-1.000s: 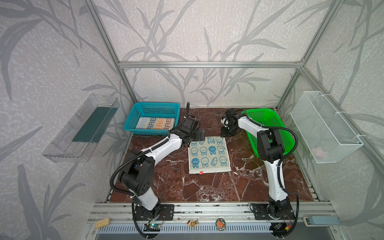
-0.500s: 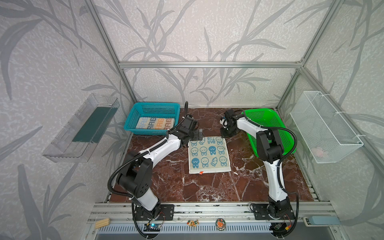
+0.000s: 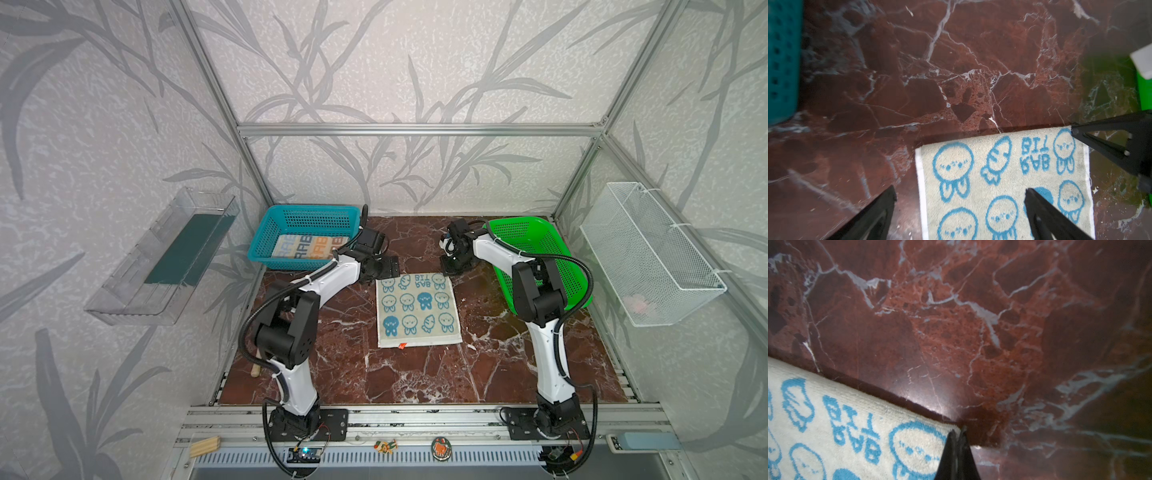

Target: Fold and stack the towels

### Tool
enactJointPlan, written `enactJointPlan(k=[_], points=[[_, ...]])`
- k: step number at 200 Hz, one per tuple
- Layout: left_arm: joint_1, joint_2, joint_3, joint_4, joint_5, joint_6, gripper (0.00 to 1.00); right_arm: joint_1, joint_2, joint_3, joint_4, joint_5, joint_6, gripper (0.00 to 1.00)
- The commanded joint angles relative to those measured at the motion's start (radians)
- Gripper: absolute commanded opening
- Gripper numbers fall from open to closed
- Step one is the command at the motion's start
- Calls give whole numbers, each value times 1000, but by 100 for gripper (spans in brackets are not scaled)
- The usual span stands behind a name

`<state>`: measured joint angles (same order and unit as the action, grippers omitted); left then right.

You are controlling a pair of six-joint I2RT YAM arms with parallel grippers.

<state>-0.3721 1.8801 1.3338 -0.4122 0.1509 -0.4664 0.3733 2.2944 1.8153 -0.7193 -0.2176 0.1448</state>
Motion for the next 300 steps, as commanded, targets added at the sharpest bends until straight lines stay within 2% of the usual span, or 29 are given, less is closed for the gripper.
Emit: enactJointPlan(k=[1,41,75,142,219,262,300], points=[[6,67,69,-106,93,1,95,6,29,0,-63,3,-7,0],[34,157,141,-150,104,11,86,3,12,-39,-45,-1,-11,0],[52,199,176,-179,52,42,80,3,10,-56,-34,-10,-13,0],[53,239,210,-226,-7,87,74,-3,11,-73,-23,-25,-13,0],[50,297,246,-262,-23,128,50,-11,-2,-72,-26,-29,-16,0],[29,297,213,-272,-49,130,44,-10,-2,-77,-22,-31,-13,0],[20,312,208,-284,-64,134,28,-12,-1,-79,-19,-34,-11,0]])
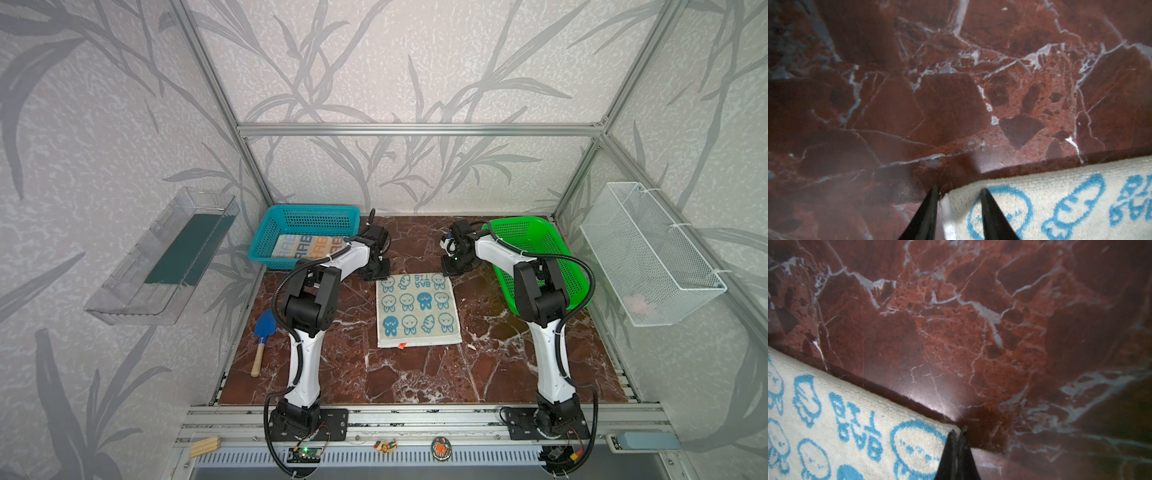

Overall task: Fold and stack the towels
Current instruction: 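Lift the far edge with both grippers and fold it toward the robot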

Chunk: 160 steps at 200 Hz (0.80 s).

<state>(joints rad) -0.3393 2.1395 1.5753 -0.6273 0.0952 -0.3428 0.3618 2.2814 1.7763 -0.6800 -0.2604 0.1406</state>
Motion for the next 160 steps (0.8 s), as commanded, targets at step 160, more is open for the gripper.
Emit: enactJointPlan(k=[160], points=[[8,116,194,-131,-37,65,0,-78,23,100,-99,-74,31,0]])
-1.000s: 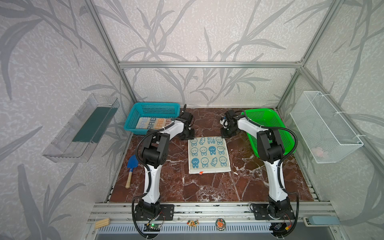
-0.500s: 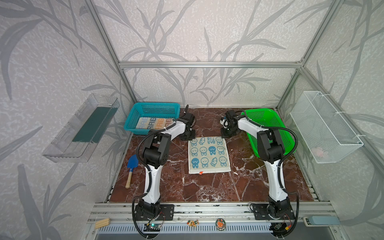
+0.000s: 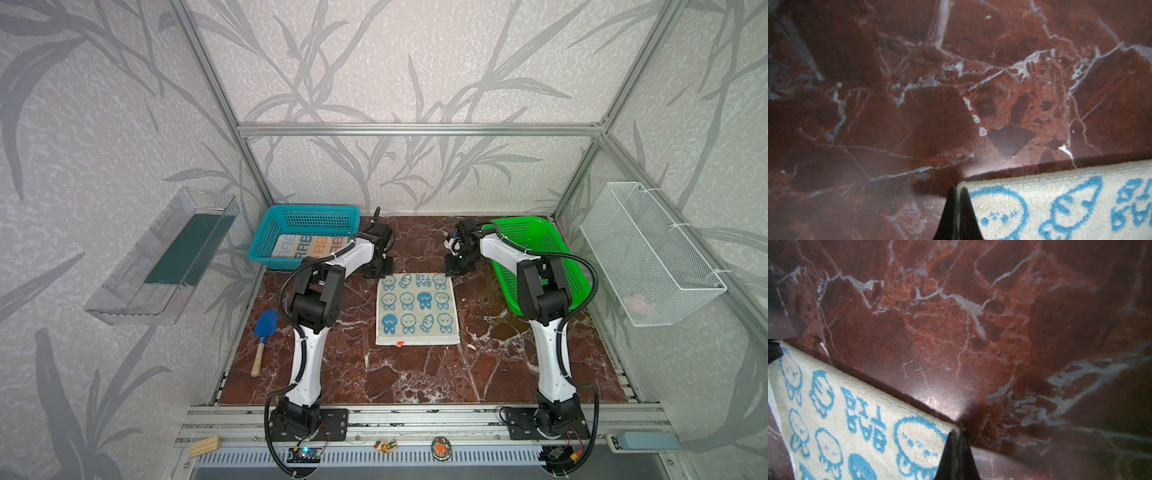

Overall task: Fold and stack the towels
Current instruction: 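Lift the far edge with both grippers and fold it toward the robot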

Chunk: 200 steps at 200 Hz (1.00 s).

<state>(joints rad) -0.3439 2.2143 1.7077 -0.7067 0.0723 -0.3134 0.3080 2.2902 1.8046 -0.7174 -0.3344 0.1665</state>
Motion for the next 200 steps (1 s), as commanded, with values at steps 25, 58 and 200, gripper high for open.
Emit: enactJointPlan(k=[25,58,200], points=[[23,54,134,-58,-6,60,0,-43,34,145,-97,-16,4,0],[36,31,171,-49,-12,82,0,-52,26,183,-123,-24,-5,0],[26,-345,-352,249,25,-14,0,-52,-290,-236,8,-38,43,0]])
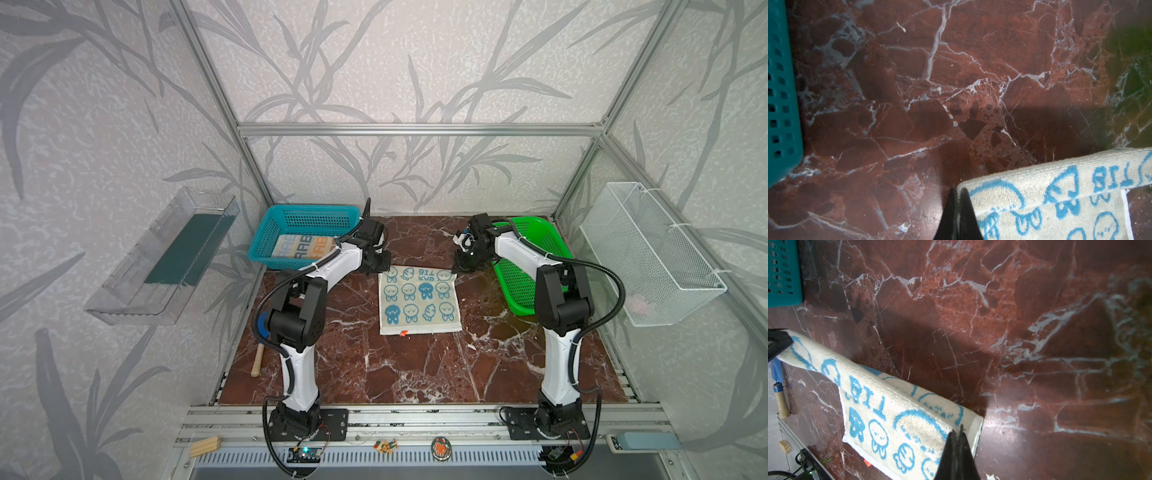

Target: Fold and stack the towels

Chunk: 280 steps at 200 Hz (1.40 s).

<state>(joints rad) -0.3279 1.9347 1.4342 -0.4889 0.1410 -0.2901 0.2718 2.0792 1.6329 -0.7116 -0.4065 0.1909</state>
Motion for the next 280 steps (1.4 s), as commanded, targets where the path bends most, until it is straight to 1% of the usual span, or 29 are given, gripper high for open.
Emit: enactJointPlan(k=[1,29,69,105,132,148,167,185,208,220,253,280], points=[[9,-69,-83,33,-44,-39,0,-16,-81,-67,3,34,20,0],[-3,-129,-190,77,-50,-80,0,-10,-154,-164,26,27,37,0],[-35,-210,-323,142,-64,-131,0,6,-258,-351,88,29,75,0],[-70,-235,-396,154,-72,-162,0,27,-282,-490,146,20,92,0],[-80,-222,-443,184,-75,-190,0,29,-257,-542,193,2,112,0],[-80,-198,-447,194,-88,-191,0,30,-229,-540,206,-5,123,0],[-76,-157,-407,182,-104,-177,0,30,-189,-507,196,17,128,0],[-63,-117,-352,167,-114,-163,0,27,-141,-438,168,50,122,0],[-33,-59,-263,145,-112,-141,0,19,-80,-333,136,49,122,0],[-25,-43,-216,126,-129,-125,0,17,-59,-272,106,47,120,0],[-13,-56,-109,68,-141,-95,0,15,-69,-150,34,48,106,0],[-12,-86,-106,59,-130,-96,0,15,-106,-131,9,43,97,0]])
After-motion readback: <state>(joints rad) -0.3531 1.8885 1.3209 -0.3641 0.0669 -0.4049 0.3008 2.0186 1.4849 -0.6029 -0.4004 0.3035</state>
